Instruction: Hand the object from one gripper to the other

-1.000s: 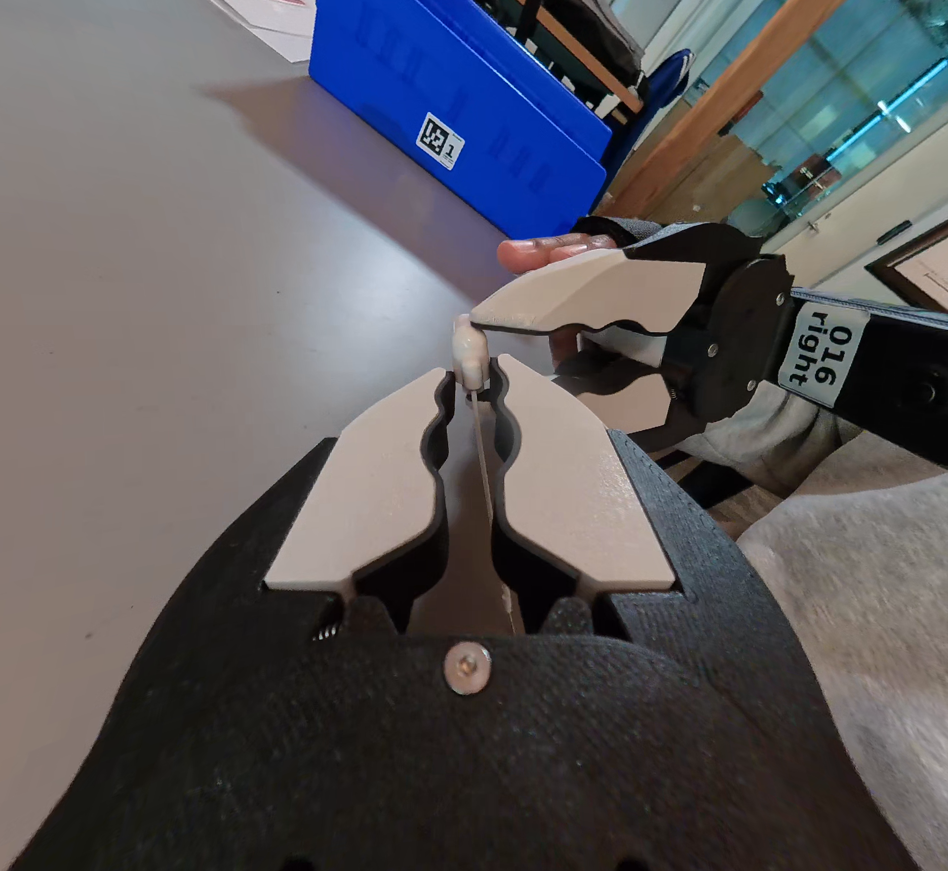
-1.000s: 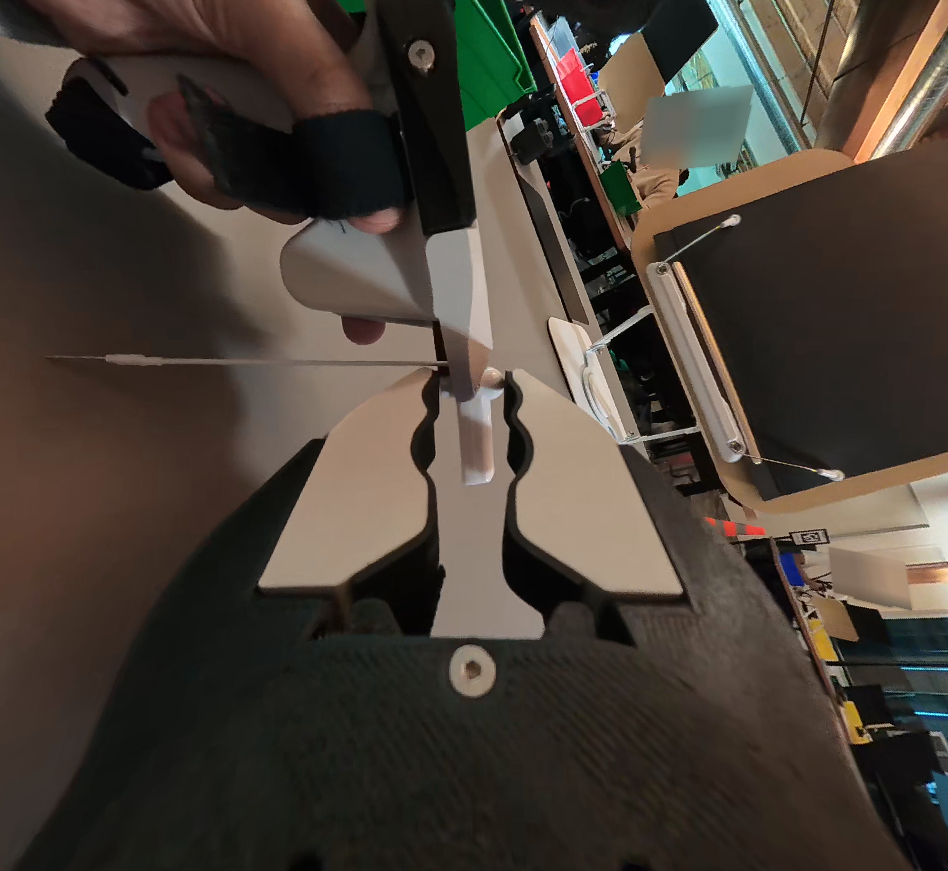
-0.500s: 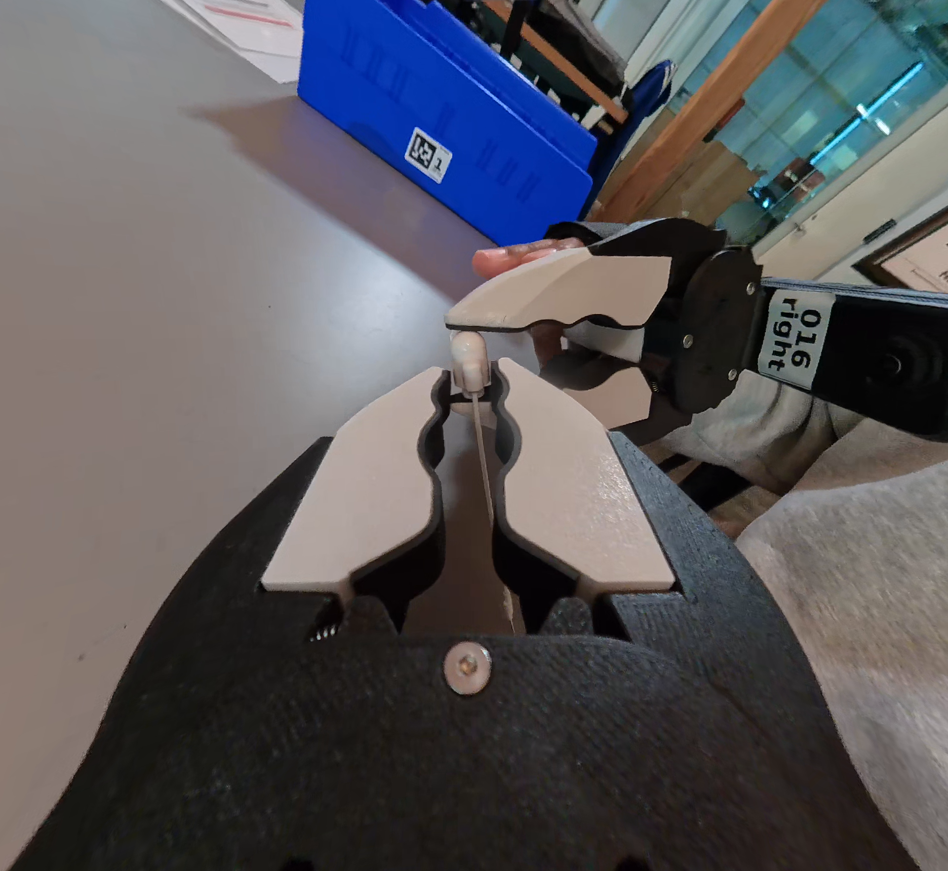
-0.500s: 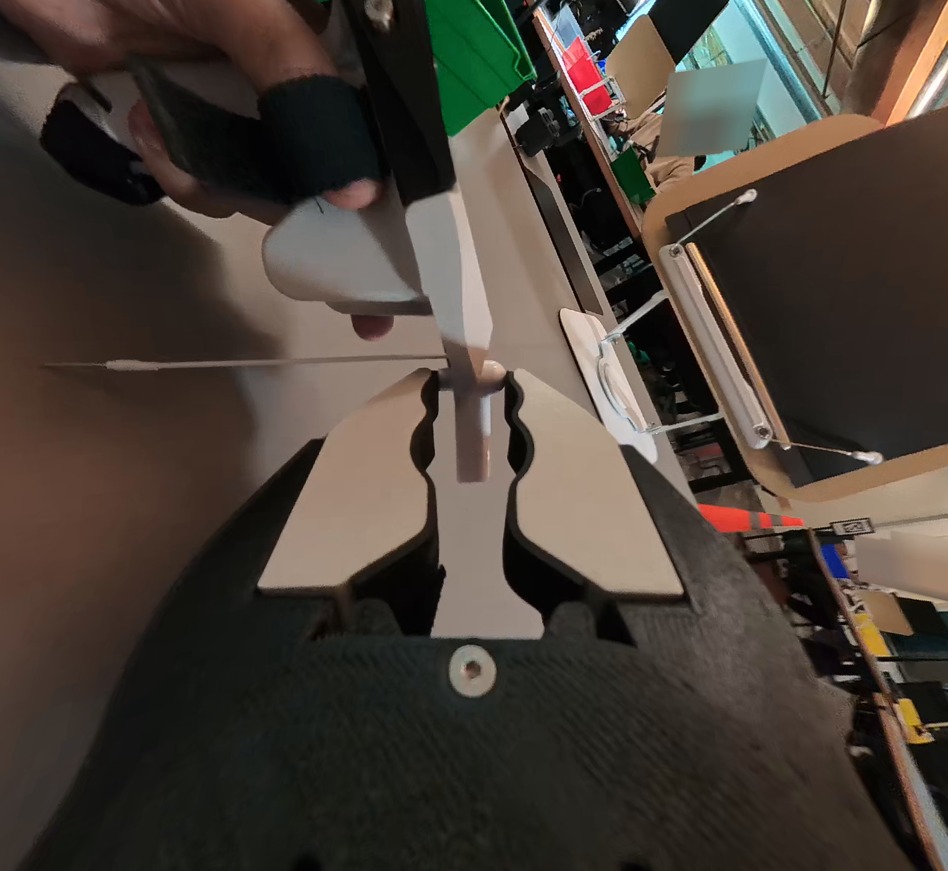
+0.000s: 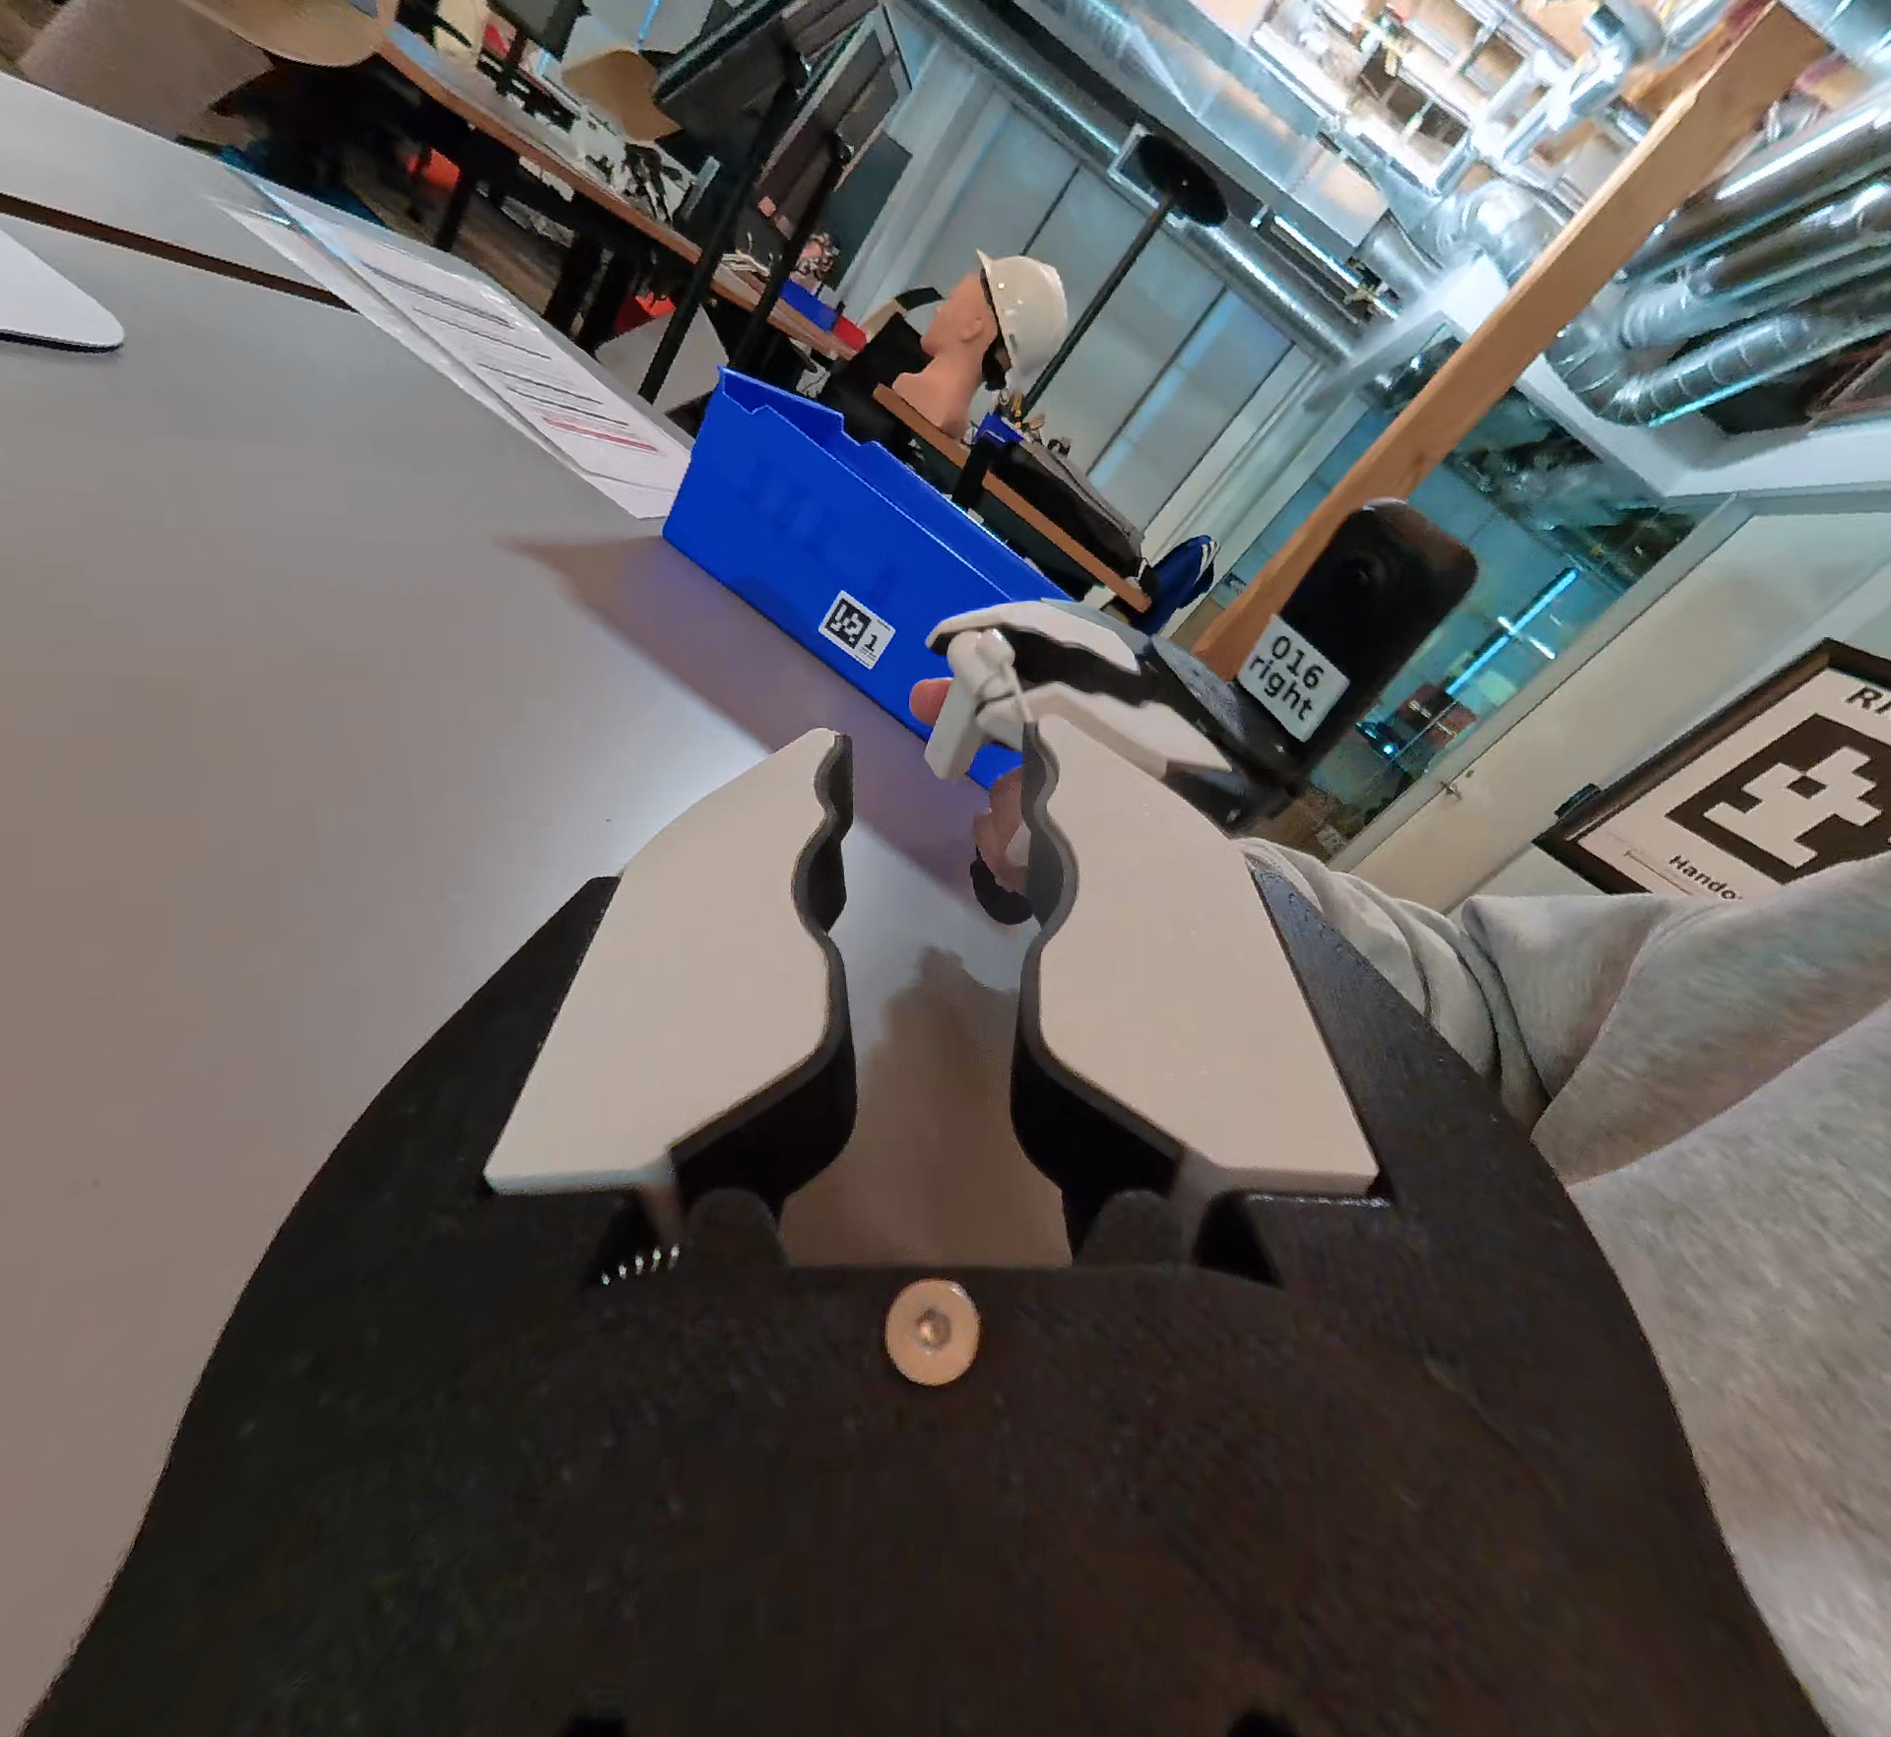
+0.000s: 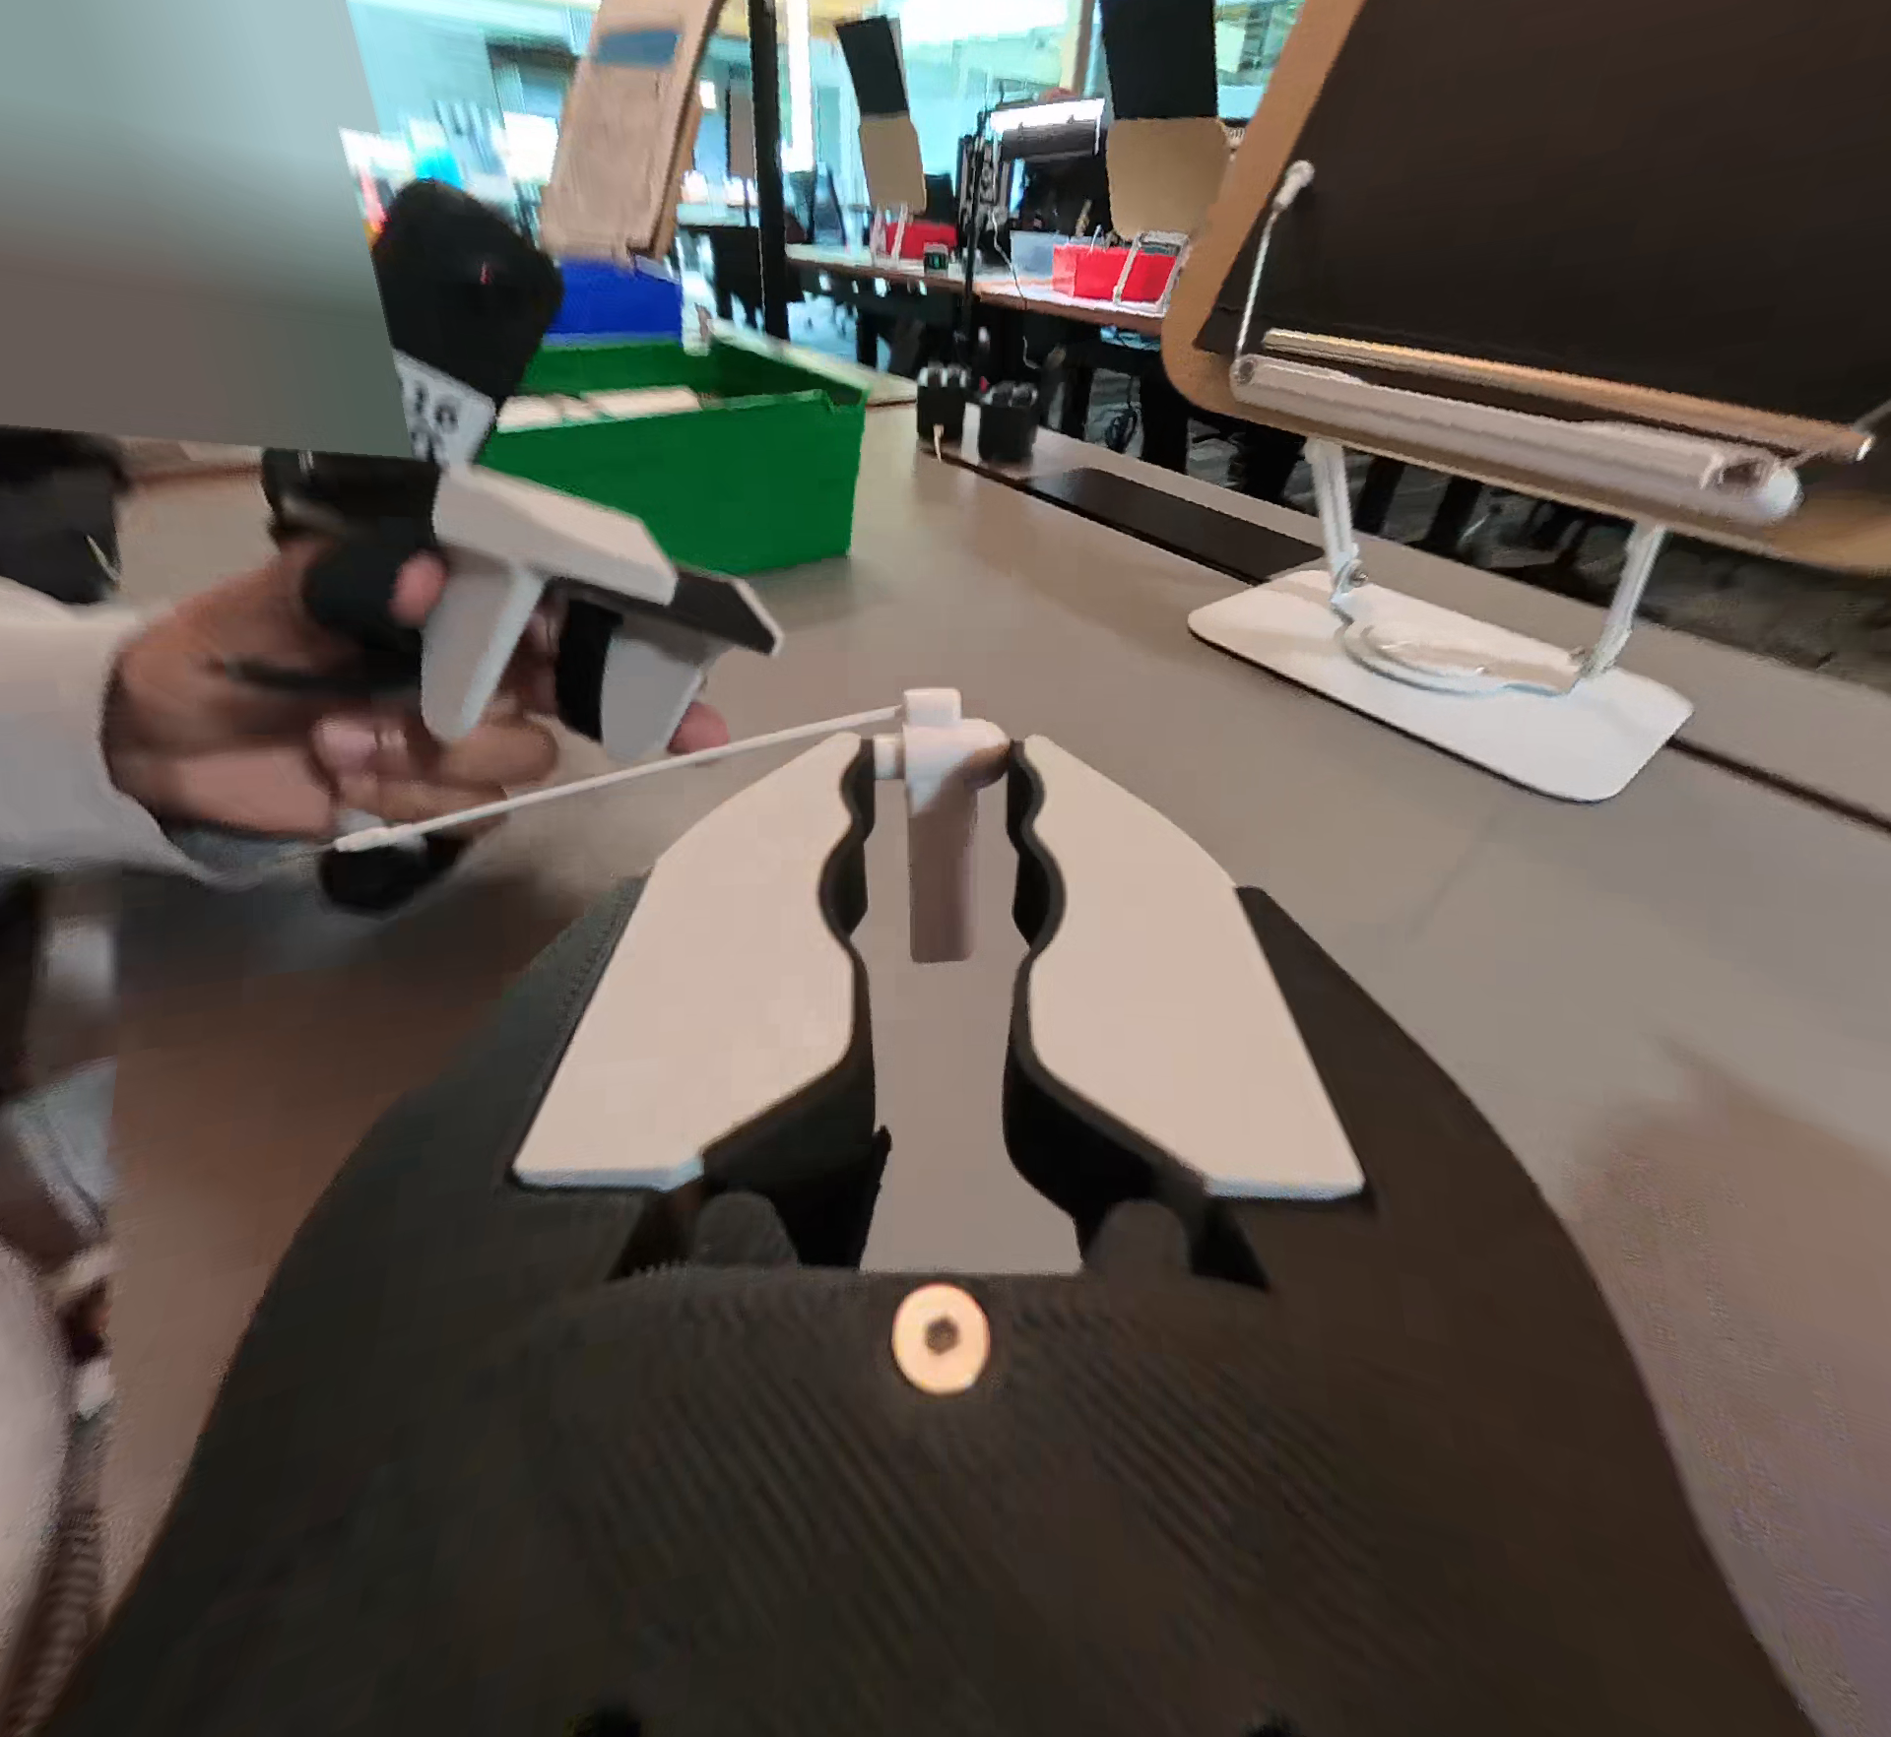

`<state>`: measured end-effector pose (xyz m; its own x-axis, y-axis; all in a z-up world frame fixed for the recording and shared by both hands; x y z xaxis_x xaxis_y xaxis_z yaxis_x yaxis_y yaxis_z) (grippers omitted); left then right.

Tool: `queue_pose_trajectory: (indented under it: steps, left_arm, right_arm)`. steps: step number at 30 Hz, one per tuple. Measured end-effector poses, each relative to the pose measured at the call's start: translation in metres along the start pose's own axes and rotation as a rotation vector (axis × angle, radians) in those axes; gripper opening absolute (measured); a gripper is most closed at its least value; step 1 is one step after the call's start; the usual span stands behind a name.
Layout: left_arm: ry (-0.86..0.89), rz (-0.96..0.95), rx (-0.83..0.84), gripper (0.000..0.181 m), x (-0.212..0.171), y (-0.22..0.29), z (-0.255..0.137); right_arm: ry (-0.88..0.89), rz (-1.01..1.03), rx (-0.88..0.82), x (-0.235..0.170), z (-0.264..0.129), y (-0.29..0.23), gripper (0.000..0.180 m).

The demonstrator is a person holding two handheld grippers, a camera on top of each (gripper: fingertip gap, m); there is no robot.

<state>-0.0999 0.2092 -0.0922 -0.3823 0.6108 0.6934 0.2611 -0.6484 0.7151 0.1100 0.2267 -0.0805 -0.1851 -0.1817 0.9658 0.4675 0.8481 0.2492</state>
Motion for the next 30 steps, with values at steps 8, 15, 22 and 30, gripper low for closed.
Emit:
queue_pose_trajectory:
  steps: [8, 15, 22, 30]
  left_arm:
    - [-0.075, 0.154, -0.043, 0.022, -0.009, 0.014, 0.007]
    - [-0.044, 0.687, 0.042, 0.027, -0.022, 0.048, 0.010]
    - [0.028, 0.847, 0.052, 0.031, -0.028, 0.066, 0.011]
    - [0.050, 0.881, 0.105, 0.022, -0.028, 0.064, 0.012]
  right_arm:
    - [0.164, 0.432, 0.045, -0.009, -0.010, 0.027, 0.025]
    - [0.187, 0.635, 0.094, -0.016, -0.008, 0.030, 0.025]
    - [0.072, 0.843, 0.126, -0.032, 0.004, 0.022, 0.025]
    - [-0.011, 0.991, 0.226, -0.041, 0.016, 0.004, 0.025]
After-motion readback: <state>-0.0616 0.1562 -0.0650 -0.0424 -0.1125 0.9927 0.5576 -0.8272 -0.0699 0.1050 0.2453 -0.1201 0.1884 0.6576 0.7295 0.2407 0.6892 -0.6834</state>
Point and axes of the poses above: each gripper's, where its closed fingertips meet, z out along the fingers, x out of its top, y = z × x across the jaws, the point moved 9 cm from there along -z, back along the fingers, and after that the axes turned 10 degrees about -z, right-handed, at the moved point
